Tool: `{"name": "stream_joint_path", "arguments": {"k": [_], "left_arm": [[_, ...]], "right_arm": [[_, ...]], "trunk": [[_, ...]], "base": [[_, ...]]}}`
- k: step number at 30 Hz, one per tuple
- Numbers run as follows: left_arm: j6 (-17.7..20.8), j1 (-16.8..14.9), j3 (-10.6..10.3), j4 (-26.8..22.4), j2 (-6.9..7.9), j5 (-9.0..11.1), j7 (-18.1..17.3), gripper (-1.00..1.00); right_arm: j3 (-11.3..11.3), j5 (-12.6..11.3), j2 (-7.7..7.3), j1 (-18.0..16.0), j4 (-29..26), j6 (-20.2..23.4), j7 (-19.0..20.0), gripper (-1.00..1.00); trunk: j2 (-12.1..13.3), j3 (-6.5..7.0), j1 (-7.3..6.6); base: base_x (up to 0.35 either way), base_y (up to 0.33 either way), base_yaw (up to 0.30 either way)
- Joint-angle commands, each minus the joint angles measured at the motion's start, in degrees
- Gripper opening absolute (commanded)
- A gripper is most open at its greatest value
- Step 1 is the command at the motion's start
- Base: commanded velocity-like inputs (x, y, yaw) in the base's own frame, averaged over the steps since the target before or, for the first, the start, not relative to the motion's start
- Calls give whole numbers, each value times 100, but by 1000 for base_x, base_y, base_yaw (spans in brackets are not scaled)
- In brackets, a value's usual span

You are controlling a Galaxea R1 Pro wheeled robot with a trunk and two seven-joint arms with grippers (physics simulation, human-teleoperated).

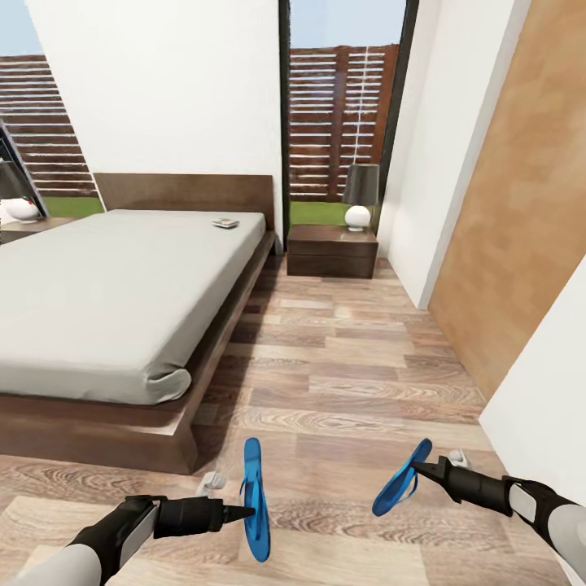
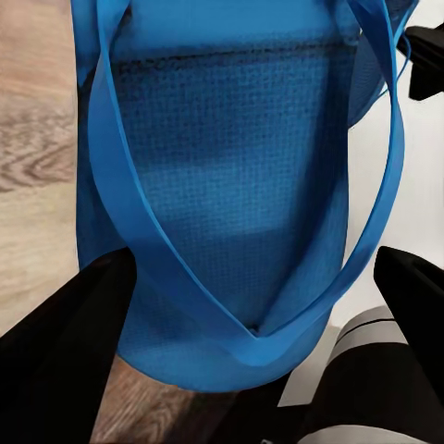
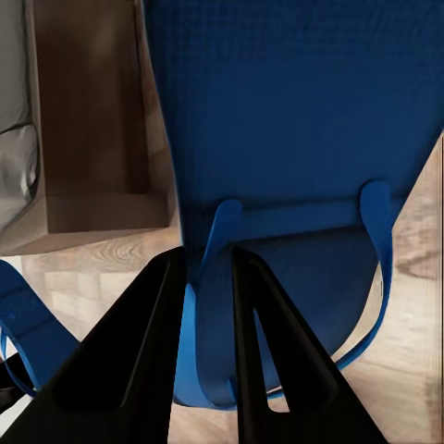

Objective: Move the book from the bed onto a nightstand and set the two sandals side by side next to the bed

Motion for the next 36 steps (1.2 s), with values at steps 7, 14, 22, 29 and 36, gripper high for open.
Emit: {"name": "stream_joint_path", "arguments": {"k": [7,14,22,29,36], "left_arm": [[59,-4,-31,-4,5,58,-10,-100],[59,-4,-31,-4,5,58,-24,-100],[59,-4,-30,-4,5,58,-46,-100],[59,-4,-30,-4,5,58,-53,-100],[59,-4,-30,-4,12,58,-54,-100]], "right_arm": [[26,-77,0,-8,16,57,41,-100],[25,-77,0,-9,16,57,41,-100],[29,-74,0,-10,16,57,41,-100],[30,-69,0,-9,16,57,41,-100],[30,-68,0,-8,16,57,41,-100]], "trunk": [[-2,-5,0],[-2,-5,0],[-2,-5,0],[-2,-5,0],[-2,-5,0]], "base": [[143,-177,161],[143,-176,185],[143,-175,181],[143,-175,179],[143,-173,179]]}}
